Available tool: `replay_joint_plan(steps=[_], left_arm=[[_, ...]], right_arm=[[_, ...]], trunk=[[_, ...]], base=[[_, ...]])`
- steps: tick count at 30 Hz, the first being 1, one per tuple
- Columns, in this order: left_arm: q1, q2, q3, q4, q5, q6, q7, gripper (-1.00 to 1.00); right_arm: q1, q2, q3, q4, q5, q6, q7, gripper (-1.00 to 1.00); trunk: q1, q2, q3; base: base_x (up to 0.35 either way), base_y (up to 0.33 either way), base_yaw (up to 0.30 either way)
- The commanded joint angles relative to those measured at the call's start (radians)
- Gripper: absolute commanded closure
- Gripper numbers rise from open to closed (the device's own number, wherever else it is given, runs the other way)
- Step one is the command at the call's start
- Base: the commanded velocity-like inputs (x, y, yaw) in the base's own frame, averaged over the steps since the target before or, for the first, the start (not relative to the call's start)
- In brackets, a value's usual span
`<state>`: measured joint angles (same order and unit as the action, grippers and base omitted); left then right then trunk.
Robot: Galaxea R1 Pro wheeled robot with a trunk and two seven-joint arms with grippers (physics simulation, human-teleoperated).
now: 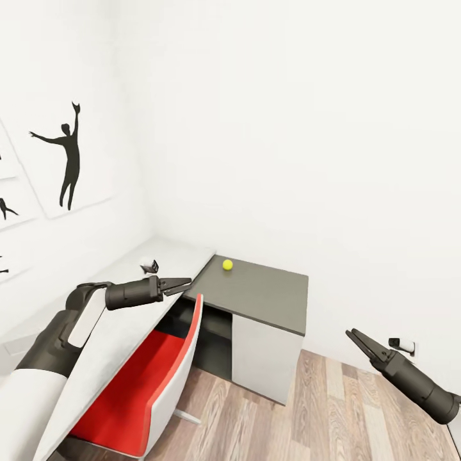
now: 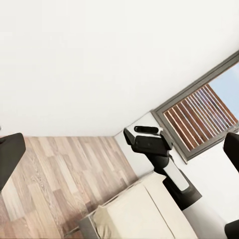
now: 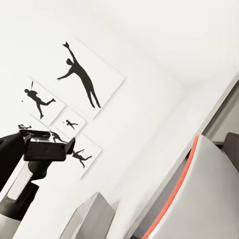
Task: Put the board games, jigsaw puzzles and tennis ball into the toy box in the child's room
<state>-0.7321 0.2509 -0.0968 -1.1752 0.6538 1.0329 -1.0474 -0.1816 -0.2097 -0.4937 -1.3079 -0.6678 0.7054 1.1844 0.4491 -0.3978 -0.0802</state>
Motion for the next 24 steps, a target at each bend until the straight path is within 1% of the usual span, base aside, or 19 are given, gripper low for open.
replay_joint_plan(steps=[1, 10, 18, 21, 24], left_arm=[[-0.001, 0.001, -0.001, 0.0, 0.002, 0.004, -0.001, -1.0], [-0.001, 0.001, -0.002, 0.001, 0.003, 0.004, 0.003, -1.0], [-0.001, 0.001, -0.001, 0.002, 0.003, 0.004, 0.003, -1.0], [-0.001, 0.001, -0.002, 0.002, 0.003, 0.004, 0.003, -1.0], [-0.001, 0.0, -0.003, 0.002, 0.002, 0.003, 0.004, -1.0]], right_arm=[[-0.001, -0.001, 0.0, 0.002, -0.004, 0.007, 0.0, -1.0], [-0.001, -0.002, 0.0, 0.003, -0.004, 0.009, 0.0, -1.0], [-0.001, 0.001, 0.002, 0.004, -0.003, 0.007, -0.004, -1.0], [-0.001, 0.001, 0.003, 0.004, -0.003, 0.006, -0.003, -1.0], [-0.001, 0.003, 0.003, 0.003, -0.003, 0.006, -0.004, -1.0]], trunk=[[0.001, -0.002, -0.002], [0.001, -0.002, -0.002], [0.001, -0.002, -0.002], [0.001, -0.002, -0.002], [0.001, -0.002, -0.001]], base=[[0.187, -0.1, 0.0], [0.266, -0.029, 0.0], [0.182, -0.004, 0.0], [0.161, -0.094, -0.012], [0.172, -0.184, -0.121]])
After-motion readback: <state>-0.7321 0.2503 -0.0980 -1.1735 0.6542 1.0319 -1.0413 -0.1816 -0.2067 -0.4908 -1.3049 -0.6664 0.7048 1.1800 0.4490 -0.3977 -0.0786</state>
